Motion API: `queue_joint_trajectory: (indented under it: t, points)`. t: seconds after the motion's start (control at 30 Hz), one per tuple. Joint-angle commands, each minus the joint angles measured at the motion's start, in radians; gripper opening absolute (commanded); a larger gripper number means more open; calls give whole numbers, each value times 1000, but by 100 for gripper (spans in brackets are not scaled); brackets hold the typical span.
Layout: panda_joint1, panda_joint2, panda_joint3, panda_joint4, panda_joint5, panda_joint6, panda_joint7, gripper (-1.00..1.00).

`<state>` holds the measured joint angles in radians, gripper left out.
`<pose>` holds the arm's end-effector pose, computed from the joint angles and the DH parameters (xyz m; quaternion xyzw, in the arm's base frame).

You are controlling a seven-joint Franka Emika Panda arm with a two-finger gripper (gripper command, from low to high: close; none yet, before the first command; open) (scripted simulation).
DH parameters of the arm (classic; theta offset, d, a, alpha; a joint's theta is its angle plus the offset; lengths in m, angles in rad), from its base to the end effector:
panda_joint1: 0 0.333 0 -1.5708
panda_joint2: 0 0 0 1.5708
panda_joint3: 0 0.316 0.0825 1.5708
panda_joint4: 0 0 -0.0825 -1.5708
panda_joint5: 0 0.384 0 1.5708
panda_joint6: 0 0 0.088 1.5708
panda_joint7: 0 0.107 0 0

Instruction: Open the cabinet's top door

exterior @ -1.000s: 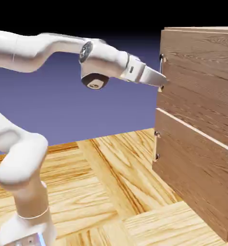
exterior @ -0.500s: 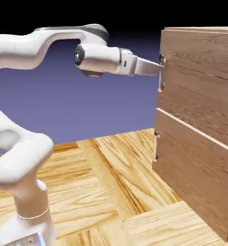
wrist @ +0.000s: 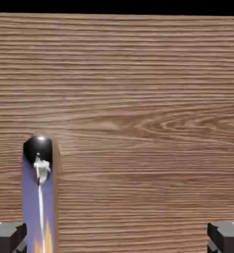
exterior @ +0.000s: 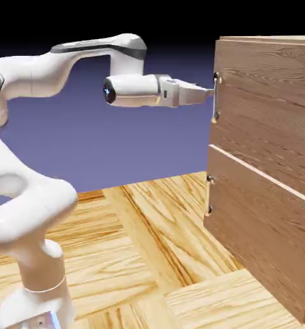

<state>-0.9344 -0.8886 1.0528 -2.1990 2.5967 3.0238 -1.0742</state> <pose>0.4209 0.1267 0.5739 -0.6562 0.2874 -0.6498 0.2541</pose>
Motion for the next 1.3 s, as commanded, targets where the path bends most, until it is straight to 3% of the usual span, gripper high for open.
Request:
queue_joint_trajectory:
  t: [0.0, 0.2, 0.43, 0.47, 1.27]
  points:
    - [-16, -5, 18, 10, 44, 0, -30, 0]
    - [-107, -36, 119, 69, 293, -1, -205, 0]
    - [-293, 8, 235, 208, 301, -16, -206, 0]
    - [-293, 8, 235, 208, 301, -16, -206, -100]
    - [540, 216, -419, -177, 301, -150, -668, -100]
